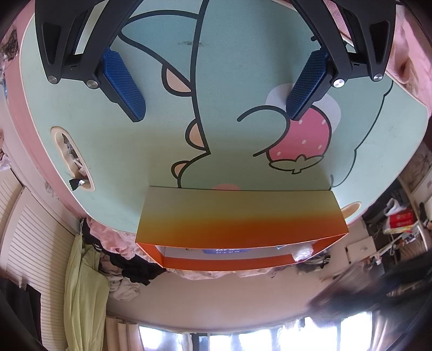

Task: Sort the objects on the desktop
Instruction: 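Lower the brown card box onto the table and open the left gripper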

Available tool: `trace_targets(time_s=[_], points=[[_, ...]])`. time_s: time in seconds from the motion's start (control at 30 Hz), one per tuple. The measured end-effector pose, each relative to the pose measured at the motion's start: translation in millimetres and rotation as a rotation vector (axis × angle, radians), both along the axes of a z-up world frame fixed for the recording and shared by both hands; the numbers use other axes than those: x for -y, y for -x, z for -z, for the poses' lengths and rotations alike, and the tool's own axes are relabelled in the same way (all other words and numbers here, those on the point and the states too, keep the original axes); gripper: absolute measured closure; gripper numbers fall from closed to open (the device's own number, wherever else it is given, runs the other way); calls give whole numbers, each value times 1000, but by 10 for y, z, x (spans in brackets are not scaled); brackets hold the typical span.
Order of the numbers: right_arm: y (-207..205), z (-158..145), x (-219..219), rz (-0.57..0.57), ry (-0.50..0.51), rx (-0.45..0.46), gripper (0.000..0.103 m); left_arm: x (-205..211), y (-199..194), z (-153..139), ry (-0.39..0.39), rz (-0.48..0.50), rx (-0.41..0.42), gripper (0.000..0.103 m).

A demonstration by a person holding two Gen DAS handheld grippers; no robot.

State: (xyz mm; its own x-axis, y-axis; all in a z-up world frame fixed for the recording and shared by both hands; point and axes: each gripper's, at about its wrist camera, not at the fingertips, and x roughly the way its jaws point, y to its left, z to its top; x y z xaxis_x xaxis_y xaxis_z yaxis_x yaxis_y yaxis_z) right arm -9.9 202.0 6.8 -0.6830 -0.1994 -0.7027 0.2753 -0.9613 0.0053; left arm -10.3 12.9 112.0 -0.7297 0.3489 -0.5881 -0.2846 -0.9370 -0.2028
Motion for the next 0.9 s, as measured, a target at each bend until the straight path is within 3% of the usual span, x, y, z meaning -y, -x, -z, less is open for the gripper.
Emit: trace_targets(time_s=[0.13, 0.27, 0.3, 0.33, 0.37, 0.4, 0.43, 0.5, 0.63, 0.67, 0.7, 0.73, 0.9], points=[[5, -4, -12, 0, 0, -1, 0, 27, -44, 565, -38, -59, 91, 84], [2, -5, -18, -1, 0, -1, 0, 53, 176, 867, -98, -97, 185, 79], [8, -6, -5, -1, 0, -1, 0, 86, 182, 872, -123, -114, 197, 69], [8, -6, -6, -1, 0, -1, 0, 134, 115, 875, -146, -128, 183, 51], [8, -6, -9, -1, 1, -1, 0, 191, 27, 862, -166, -140, 157, 41], [8, -6, -12, -1, 1, -1, 0, 239, -75, 835, -186, -156, 116, 23], [9, -7, -11, -1, 1, -1, 0, 283, -216, 811, -195, -178, 71, 19], [8, -6, -14, -1, 1, -1, 0, 329, -357, 785, -157, -208, 44, 19], [8, -6, -15, -1, 1, -1, 0, 210, -507, 973, 94, -233, 88, 18], [8, -5, -13, -2, -1, -1, 0, 151, -507, 1021, 160, -239, 67, 17], [11, -1, -20, -2, 1, -2, 0, 132, -500, 1074, 213, -247, 65, 10], [7, -6, -18, -2, 1, -1, 0, 125, -484, 1111, 220, -247, 52, 1], [-10, -29, -14, -4, 7, -2, 0, 107, -411, 1213, 209, -234, 52, 0]])
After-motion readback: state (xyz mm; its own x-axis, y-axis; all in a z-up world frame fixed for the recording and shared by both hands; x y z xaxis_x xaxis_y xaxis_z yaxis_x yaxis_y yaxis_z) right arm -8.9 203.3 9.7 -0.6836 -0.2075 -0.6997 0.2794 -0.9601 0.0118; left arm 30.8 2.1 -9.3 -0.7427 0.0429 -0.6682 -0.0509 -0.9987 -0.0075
